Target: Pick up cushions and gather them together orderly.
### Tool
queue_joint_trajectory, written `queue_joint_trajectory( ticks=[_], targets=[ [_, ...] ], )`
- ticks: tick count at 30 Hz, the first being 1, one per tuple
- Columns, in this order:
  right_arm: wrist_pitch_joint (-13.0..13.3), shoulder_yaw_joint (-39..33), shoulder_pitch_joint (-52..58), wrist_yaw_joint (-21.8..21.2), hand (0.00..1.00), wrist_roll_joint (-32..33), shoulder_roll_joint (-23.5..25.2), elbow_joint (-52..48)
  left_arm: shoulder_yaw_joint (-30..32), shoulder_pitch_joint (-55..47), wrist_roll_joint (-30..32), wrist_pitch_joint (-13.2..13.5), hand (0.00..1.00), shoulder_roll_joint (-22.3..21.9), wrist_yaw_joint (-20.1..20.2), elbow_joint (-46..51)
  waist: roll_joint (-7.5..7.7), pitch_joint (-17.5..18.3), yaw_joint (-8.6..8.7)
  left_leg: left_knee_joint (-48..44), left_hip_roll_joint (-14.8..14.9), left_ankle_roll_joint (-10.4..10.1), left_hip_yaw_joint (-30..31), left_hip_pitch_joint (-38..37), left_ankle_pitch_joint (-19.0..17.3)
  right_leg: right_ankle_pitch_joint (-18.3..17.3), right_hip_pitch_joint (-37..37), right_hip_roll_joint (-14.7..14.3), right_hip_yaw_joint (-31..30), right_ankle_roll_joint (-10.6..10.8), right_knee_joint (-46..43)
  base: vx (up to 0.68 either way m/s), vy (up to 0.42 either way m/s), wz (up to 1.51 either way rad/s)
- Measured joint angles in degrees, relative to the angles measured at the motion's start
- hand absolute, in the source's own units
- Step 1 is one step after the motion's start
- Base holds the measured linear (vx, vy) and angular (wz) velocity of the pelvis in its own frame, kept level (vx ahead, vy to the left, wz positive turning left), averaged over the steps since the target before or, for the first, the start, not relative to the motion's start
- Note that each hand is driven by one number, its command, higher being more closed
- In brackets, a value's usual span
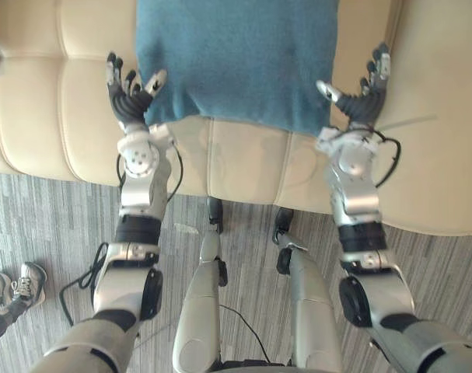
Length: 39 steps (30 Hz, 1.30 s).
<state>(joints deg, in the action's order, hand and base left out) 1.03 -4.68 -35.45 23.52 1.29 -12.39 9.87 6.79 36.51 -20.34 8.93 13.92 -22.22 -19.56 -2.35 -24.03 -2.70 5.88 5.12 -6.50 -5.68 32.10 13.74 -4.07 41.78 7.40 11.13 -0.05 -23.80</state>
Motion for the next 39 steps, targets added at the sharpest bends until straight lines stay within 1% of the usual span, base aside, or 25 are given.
queue_joint_trajectory(
  ticks=[3,4,5,6,7,9,12,13,14,15,17,19,21,22,25,28,32,35,39],
  targets=[
    [0.4,1.8,8.3,-4.2,0.0,0.0,-0.8,-2.9,0.3,-10.3,-1.1,0.3,0.0,-0.3,2.4,2.8,0.88,0.7,0.13,0.0,0.0,0.4,-0.5,-4.7,-0.8,-0.9,-4.4,-0.1,-0.3,0.1,-0.1,0.04,-0.054,-0.05],
    [0.6,3.3,12.1,-6.5,0.0,0.0,-0.8,-2.9,0.3,-15.1,-1.1,0.3,0.0,-0.9,3.8,3.4,1.68,1.6,0.19,0.0,0.0,0.7,-0.8,-6.9,-0.9,-1.7,-6.5,-0.1,-0.4,0.1,-0.1,0.06,-0.055,0.0],
    [0.6,3.5,13.2,-7.2,0.0,0.0,-0.8,-2.9,0.3,-16.2,-1.2,0.3,0.0,-1.3,4.1,3.4,1.82,2.0,0.15,0.0,0.0,0.8,-0.8,-7.4,-1.0,-1.8,-7.0,-0.1,-0.4,0.2,-0.1,0.08,-0.057,-0.01],
    [0.7,4.2,16.9,-9.5,0.0,0.0,-0.5,-2.9,0.1,-20.3,-1.2,0.3,0.0,-2.4,5.5,3.4,2.31,3.2,0.22,0.0,0.0,0.7,-1.0,-9.0,-1.5,-2.2,-8.7,-0.1,-0.4,0.3,0.1,0.08,-0.045,-0.01],
    [0.7,4.7,19.0,-10.6,0.0,0.0,-0.3,-2.9,0.0,-22.4,-1.1,0.3,0.0,-3.0,6.3,3.4,2.54,3.9,0.21,0.0,0.0,0.7,-1.1,-10.0,-1.8,-2.5,-9.7,-0.2,-0.5,0.4,0.3,0.12,-0.049,-0.07],
    [1.0,5.0,27.0,-14.5,0.0,0.0,1.7,-2.3,-0.3,-30.8,-1.0,0.1,0.0,-5.2,8.9,2.9,3.25,6.8,0.22,-0.1,0.0,0.8,-1.5,-14.3,-3.4,-3.4,-14.4,-0.4,-0.7,0.8,2.1,0.17,-0.031,-0.07],
    [1.8,4.6,34.3,-17.9,0.0,-0.4,3.8,3.1,-1.1,-38.2,0.8,-0.8,0.0,-7.0,12.3,-0.5,3.21,11.6,0.59,-0.9,0.1,0.8,-1.5,-17.6,-5.4,-3.5,-19.7,-1.0,-0.4,1.1,5.5,0.18,-0.005,-0.01],
    [1.8,4.0,36.2,-19.1,0.0,-1.4,4.7,7.6,-1.1,-40.4,2.2,-1.1,0.0,-7.4,13.7,-3.6,3.23,13.3,0.64,-1.0,0.2,0.9,-1.5,-19.2,-6.0,-3.1,-22.2,-1.5,-0.4,1.5,7.4,0.18,0.002,-0.02],
    [1.8,3.4,37.0,-19.5,0.0,-1.5,5.4,9.8,-1.0,-41.0,2.6,-1.2,0.0,-7.7,14.1,-5.2,3.19,14.0,0.67,-1.0,0.2,0.8,-1.5,-20.0,-6.4,-3.0,-23.6,-1.6,-0.3,1.5,8.3,0.16,0.007,-0.02],
    [1.6,2.3,38.2,-20.1,0.0,-2.6,6.3,14.2,-0.6,-42.1,3.7,-2.0,0.0,-8.4,15.2,-8.3,3.18,15.1,0.73,-1.0,0.3,0.8,-1.5,-21.6,-7.0,-2.8,-25.8,-1.9,-0.3,1.8,9.8,0.13,0.015,-0.01],
    [1.3,1.1,39.3,-20.4,0.0,-4.8,7.2,19.4,0.8,-43.0,4.8,-2.6,0.0,-9.3,16.7,-13.8,3.13,16.4,0.91,-1.0,0.3,1.0,-1.4,-23.6,-7.5,-2.2,-28.9,-2.1,-0.3,2.1,12.2,0.1,0.022,0.0],
    [1.2,-0.1,39.8,-20.4,0.0,-6.5,8.0,25.5,3.7,-43.9,6.7,-3.5,0.0,-10.4,17.7,-20.9,3.16,16.9,1.44,-0.9,0.2,1.1,-1.5,-26.1,-8.2,-1.2,-32.5,-2.4,-0.4,2.4,15.2,0.06,0.034,-0.04],
    [1.2,-1.1,39.9,-20.4,0.0,-7.9,8.1,29.0,4.9,-44.5,8.2,-4.3,0.0,-10.6,18.0,-25.3,3.01,17.6,1.56,-0.6,0.2,1.1,-1.5,-27.3,-8.5,-0.5,-34.1,-2.6,-0.6,2.6,16.9,0.02,0.038,-0.05],
    [1.1,-2.2,40.1,-20.3,0.0,-8.5,8.1,32.2,5.7,-45.3,9.4,-4.8,0.0,-10.6,18.2,-28.1,2.93,18.8,1.75,-0.1,0.1,1.1,-1.5,-27.8,-8.5,0.0,-34.7,-2.8,-0.8,2.7,18.3,0.03,0.039,-0.02],
    [0.7,-6.2,40.1,-20.1,0.0,-9.5,8.1,39.9,6.2,-46.5,12.4,-4.9,0.0,-10.5,18.1,-33.3,2.7,19.9,1.89,0.0,-0.2,1.2,-1.7,-30.1,-9.3,1.1,-38.2,-2.9,-1.2,3.1,21.2,0.02,0.022,-0.03],
    [-0.1,-9.7,39.9,-19.6,0.0,-10.1,7.8,45.9,7.7,-46.2,15.8,-5.3,0.0,-10.2,17.9,-35.9,2.24,21.0,2.04,0.0,-0.5,1.3,-2.0,-31.2,-9.6,1.7,-39.7,-2.8,-1.6,3.3,22.5,0.02,0.03,-0.06],
    [-1.4,-11.3,40.3,-18.8,0.0,-10.1,7.6,47.7,8.0,-46.1,17.2,-5.6,0.0,-9.9,17.8,-37.2,2.04,21.1,2.34,0.0,-0.6,1.2,-2.7,-32.6,-10.1,2.2,-41.2,-2.8,-2.2,3.5,23.4,0.01,0.015,-0.1],
    [-1.6,-13.4,40.0,-18.5,0.0,-10.1,7.6,48.7,8.0,-45.9,19.2,-5.7,0.0,-9.7,17.8,-37.6,2.14,21.1,2.56,0.0,-0.7,1.2,-2.7,-33.2,-10.3,2.4,-42.0,-2.8,-2.3,3.7,24.1,0.0,0.0,0.0],
    [-2.1,-13.8,39.4,-18.4,0.0,-10.1,7.7,50.0,7.8,-45.5,20.2,-6.0,0.0,-9.2,17.8,-38.7,2.38,21.3,2.65,0.0,-0.8,1.3,-2.9,-33.5,-10.6,2.4,-42.2,-2.7,-2.6,3.7,24.1,0.01,0.003,-0.02]
  ],
)
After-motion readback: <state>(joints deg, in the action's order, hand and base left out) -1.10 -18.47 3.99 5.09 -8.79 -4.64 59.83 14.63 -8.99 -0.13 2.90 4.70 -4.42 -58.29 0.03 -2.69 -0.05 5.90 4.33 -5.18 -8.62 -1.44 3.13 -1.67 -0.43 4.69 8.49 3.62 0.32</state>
